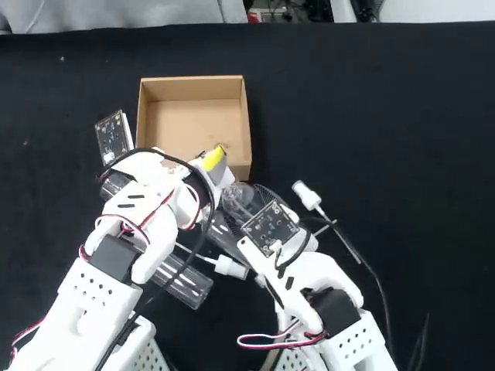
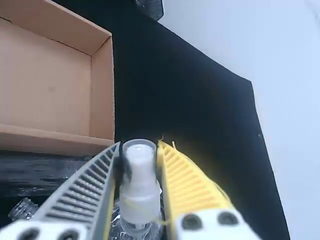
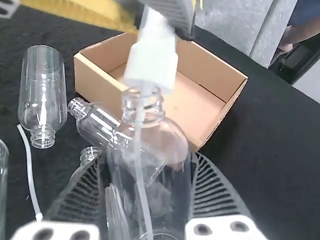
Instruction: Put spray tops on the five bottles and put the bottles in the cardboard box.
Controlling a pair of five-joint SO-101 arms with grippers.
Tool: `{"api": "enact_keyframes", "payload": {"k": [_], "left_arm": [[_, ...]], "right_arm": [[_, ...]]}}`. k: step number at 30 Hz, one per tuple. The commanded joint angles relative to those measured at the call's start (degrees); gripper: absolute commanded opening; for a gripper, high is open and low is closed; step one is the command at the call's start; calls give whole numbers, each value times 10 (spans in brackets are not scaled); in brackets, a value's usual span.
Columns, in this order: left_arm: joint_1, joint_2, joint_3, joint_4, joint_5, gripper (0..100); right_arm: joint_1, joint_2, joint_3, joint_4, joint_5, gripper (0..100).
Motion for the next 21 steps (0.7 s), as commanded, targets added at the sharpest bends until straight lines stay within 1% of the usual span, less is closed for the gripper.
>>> {"api": "enact_keyframes", "payload": {"k": [1, 3, 8, 10, 13, 16, 21], "left_arm": [[17, -11, -8, -4, -6, 30], [18, -11, -9, -4, -8, 30], [18, -11, -9, -4, -59, 35], [18, -11, -8, -3, -59, 80], [18, -11, -4, 1, -59, 200], [18, -11, -15, 38, -59, 284], [18, -11, -44, 76, -59, 291]], "right_arm": [[14, -15, -7, -18, 4, 31], [15, -15, -7, -18, 4, 31], [16, -15, -7, -18, 4, 31], [16, -15, -7, -18, 4, 31], [16, -15, -6, -18, 4, 31], [17, -15, -4, -18, 4, 30], [17, -15, 0, -18, 4, 31]]}}
